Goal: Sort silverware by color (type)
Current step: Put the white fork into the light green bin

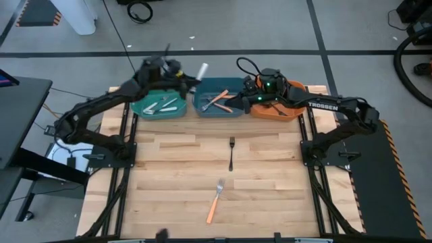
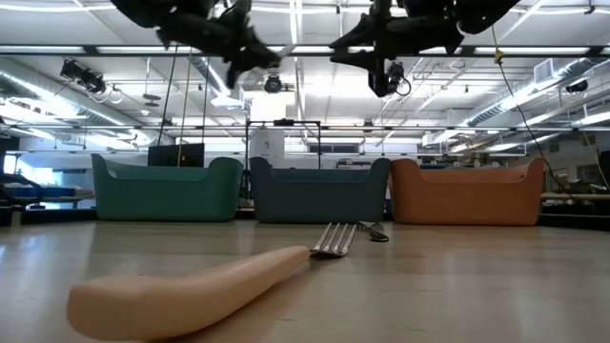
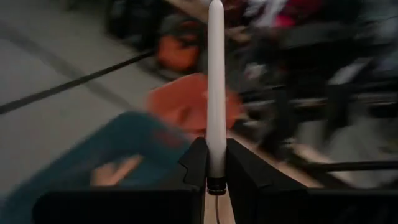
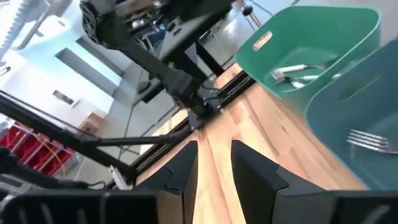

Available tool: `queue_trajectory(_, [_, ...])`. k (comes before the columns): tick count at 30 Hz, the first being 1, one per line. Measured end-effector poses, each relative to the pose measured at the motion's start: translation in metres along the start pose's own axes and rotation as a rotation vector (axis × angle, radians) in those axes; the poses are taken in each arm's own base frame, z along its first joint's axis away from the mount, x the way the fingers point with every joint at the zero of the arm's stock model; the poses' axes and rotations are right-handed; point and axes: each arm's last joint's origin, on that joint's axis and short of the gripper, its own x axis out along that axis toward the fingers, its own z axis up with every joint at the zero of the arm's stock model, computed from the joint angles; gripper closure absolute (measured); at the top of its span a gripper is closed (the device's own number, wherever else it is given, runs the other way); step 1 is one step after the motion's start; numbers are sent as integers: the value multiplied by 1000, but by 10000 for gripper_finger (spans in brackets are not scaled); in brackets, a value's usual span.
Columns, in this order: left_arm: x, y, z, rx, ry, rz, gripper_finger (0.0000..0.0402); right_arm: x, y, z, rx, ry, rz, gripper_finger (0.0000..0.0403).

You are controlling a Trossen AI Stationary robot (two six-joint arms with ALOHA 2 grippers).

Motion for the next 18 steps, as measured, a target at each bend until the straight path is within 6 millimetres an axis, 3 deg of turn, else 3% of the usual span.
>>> queue_trajectory(6, [-49, 32, -12, 34, 247, 254, 355, -4, -1, 2, 4, 7, 6, 299])
queue_trajectory(10, [-66, 44, -32, 95, 489, 449, 354, -4, -1, 2, -16, 3, 0, 300])
queue_trajectory(18, [-64, 62, -63, 124, 708, 576, 342, -4, -1, 2, -22, -3, 1, 300])
